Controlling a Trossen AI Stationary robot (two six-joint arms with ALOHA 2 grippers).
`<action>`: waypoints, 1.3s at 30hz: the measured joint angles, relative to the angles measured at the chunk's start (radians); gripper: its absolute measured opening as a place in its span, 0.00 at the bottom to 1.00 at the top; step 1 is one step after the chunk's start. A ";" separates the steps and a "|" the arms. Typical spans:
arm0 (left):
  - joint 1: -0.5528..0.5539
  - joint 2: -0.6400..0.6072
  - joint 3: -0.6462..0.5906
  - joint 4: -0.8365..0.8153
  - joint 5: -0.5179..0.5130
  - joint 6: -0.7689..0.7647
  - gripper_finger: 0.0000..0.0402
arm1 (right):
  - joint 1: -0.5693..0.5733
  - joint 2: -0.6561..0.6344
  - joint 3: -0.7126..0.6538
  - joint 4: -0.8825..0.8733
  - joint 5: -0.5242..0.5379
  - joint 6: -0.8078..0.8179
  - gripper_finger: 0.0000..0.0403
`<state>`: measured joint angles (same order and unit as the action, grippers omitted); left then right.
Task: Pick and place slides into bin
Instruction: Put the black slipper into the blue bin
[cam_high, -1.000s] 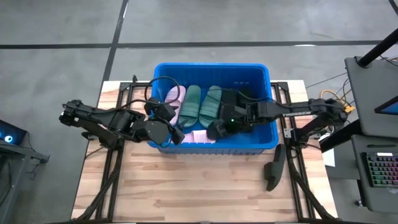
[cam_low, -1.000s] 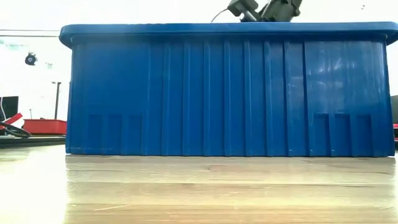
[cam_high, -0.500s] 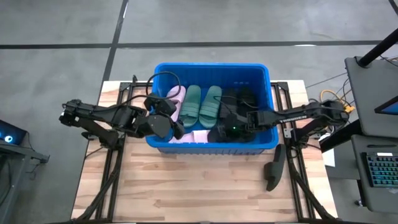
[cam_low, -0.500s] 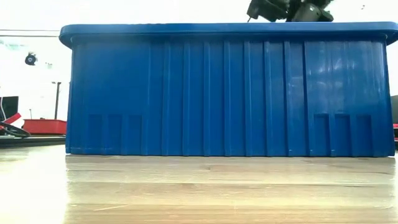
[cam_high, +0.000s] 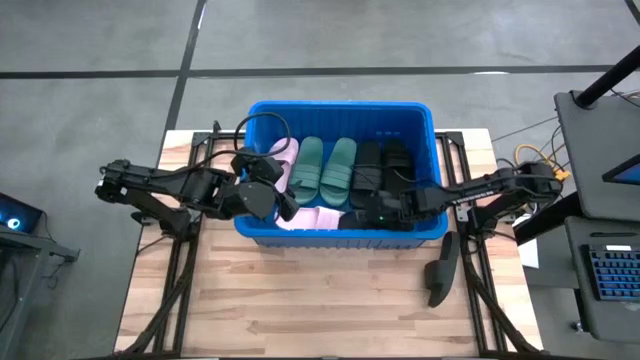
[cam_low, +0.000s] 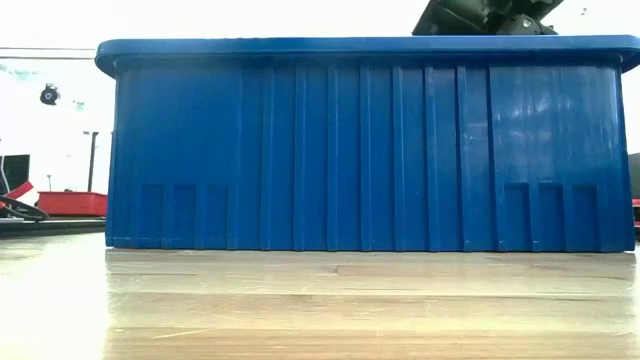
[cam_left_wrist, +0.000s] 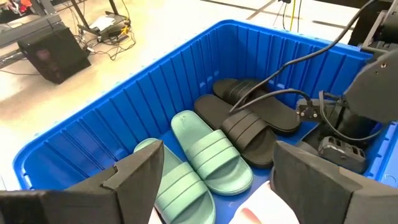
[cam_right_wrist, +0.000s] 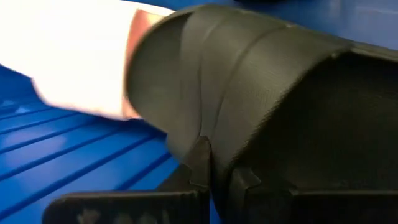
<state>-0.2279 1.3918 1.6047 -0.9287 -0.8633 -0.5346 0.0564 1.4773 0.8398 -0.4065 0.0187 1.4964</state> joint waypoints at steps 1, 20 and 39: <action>0.000 0.000 0.000 0.000 0.000 0.000 0.71 | 0.000 0.000 -0.007 -0.001 0.006 0.012 0.02; 0.000 0.000 0.000 0.000 -0.005 -0.005 0.71 | 0.003 -0.012 -0.050 -0.052 -0.013 0.092 0.43; 0.000 -0.001 -0.060 0.003 -0.025 -0.010 0.71 | 0.005 -0.113 0.129 -0.509 0.038 0.109 0.84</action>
<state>-0.2283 1.3907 1.5444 -0.9255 -0.8883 -0.5447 0.0616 1.3640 0.9688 -0.9151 0.0570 1.6051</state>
